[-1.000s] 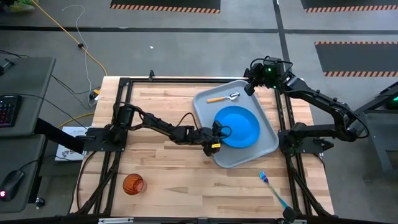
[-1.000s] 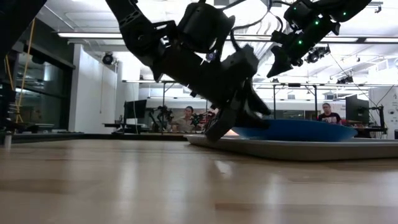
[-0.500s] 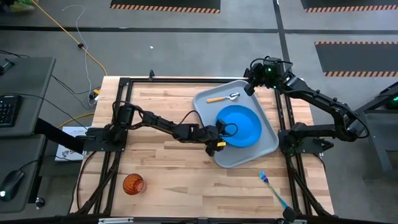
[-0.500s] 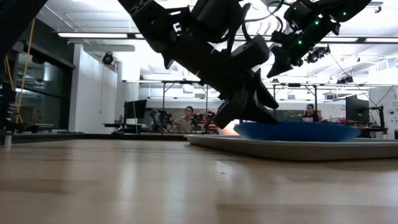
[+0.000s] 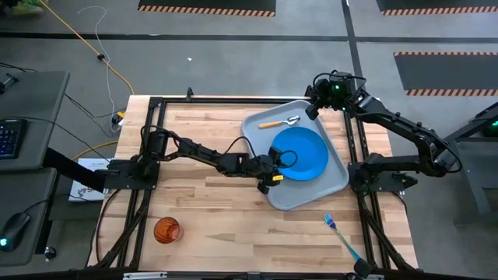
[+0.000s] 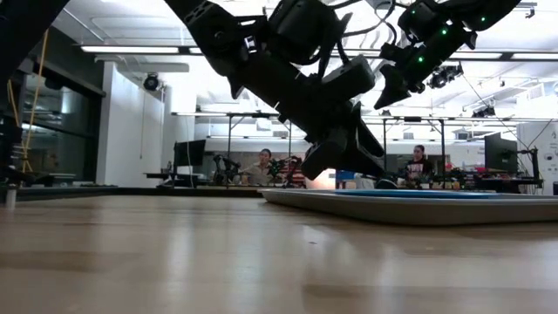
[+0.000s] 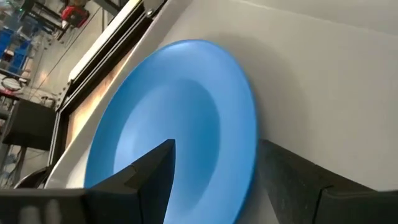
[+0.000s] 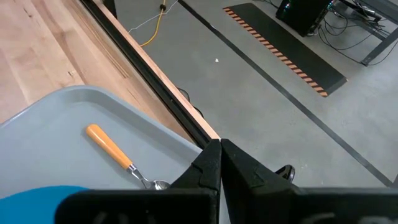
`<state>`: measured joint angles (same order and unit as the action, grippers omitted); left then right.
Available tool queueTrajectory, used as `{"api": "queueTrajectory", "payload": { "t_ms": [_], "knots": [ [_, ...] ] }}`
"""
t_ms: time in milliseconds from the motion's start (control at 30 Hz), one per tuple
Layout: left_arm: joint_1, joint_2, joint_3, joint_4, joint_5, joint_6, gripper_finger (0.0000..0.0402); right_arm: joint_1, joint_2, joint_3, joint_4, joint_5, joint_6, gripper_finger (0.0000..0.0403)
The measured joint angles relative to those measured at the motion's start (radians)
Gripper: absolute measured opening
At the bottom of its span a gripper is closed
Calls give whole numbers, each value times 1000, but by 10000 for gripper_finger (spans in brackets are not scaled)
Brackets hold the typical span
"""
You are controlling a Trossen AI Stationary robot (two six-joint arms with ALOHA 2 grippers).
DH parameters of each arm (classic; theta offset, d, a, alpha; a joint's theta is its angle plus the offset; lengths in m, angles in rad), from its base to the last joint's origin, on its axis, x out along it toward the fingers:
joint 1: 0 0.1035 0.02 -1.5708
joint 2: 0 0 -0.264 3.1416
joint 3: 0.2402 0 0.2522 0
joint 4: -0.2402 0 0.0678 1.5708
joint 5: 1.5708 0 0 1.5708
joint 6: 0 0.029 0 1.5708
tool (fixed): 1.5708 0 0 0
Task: Pick and place plate/cup/fork/spoon on tray
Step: Put the blue fork on the gray serving tray to the right of the yellow spoon
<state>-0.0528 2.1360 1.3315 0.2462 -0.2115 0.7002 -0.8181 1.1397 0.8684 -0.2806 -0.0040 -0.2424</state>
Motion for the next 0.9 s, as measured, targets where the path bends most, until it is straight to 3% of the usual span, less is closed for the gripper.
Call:
{"api": "queueTrajectory", "payload": {
  "t_ms": [167, 300, 500, 600, 700, 900],
  "knots": [
    [-7, -64, 0, -109, -26, 16, 216, 0, 0, 0, -13, 0, 12, 0],
    [43, -171, -4, -248, -21, -81, 216, 0, 0, 0, -49, -1, 17, 0],
    [190, -403, -132, -282, 171, -323, 216, 0, 0, 0, -103, -27, 16, 0],
    [269, -542, -264, -163, 302, -435, 215, 0, 0, 0, -115, -73, 17, 0],
    [325, -682, -434, 64, 406, -518, 211, 0, 0, 0, -119, -120, 18, 0],
    [377, -924, -757, 531, 464, -636, 201, 0, 0, 0, -115, -219, 37, 0]
  ]
}}
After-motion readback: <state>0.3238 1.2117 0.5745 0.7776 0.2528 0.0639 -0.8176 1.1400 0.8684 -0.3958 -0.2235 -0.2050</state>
